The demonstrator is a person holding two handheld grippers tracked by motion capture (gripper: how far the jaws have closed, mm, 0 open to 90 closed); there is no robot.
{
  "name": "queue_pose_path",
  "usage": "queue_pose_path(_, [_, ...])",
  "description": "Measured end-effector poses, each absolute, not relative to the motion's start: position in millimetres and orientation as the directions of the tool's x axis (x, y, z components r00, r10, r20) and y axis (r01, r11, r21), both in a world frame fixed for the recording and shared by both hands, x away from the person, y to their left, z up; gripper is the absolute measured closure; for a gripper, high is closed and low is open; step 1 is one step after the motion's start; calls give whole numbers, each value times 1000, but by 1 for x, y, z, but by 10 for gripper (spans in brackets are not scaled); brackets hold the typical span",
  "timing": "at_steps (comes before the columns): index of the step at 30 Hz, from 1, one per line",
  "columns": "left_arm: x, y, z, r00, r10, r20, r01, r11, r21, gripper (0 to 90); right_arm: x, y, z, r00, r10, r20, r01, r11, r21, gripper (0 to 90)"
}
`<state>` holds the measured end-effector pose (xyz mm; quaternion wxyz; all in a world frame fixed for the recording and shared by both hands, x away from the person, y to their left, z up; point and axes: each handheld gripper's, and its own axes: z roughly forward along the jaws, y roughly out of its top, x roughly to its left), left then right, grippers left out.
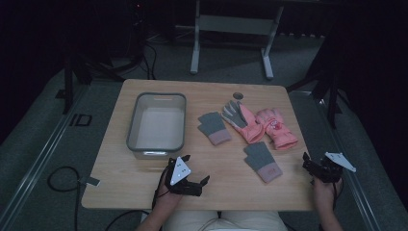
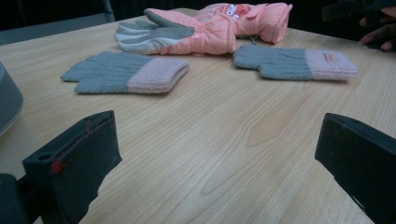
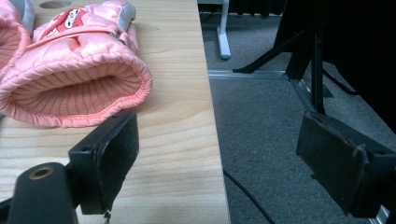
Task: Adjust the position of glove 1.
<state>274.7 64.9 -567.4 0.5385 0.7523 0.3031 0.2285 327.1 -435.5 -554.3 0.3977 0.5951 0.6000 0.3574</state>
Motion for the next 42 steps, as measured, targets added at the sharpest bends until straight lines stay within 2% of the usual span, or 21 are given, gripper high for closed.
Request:
queue_pose_path(9, [274, 65, -567, 712, 701, 19, 207, -236, 949, 0, 328, -435, -554, 41, 997, -58, 440, 34, 897, 128])
queue_pose_path(24, [275, 66, -567, 713, 701, 8, 211, -226, 951, 0, 331, -437, -554, 3, 999, -48, 495, 41, 868, 128])
queue_pose_path(30, [275, 65, -568, 718, 696, 6, 210, -225, 952, 0, 329, -442, -546, 30, 999, -45, 517, 23, 856, 128])
queue_pose_path(35, [275, 66, -567, 719, 695, 4, 210, -222, 952, 0, 332, -440, -544, 9, 999, -48, 534, 36, 845, 128])
queue_pose_path(42, [276, 66, -567, 717, 697, -1, 215, -220, 951, 0, 334, -437, -527, 2, 999, -47, 506, 40, 862, 128])
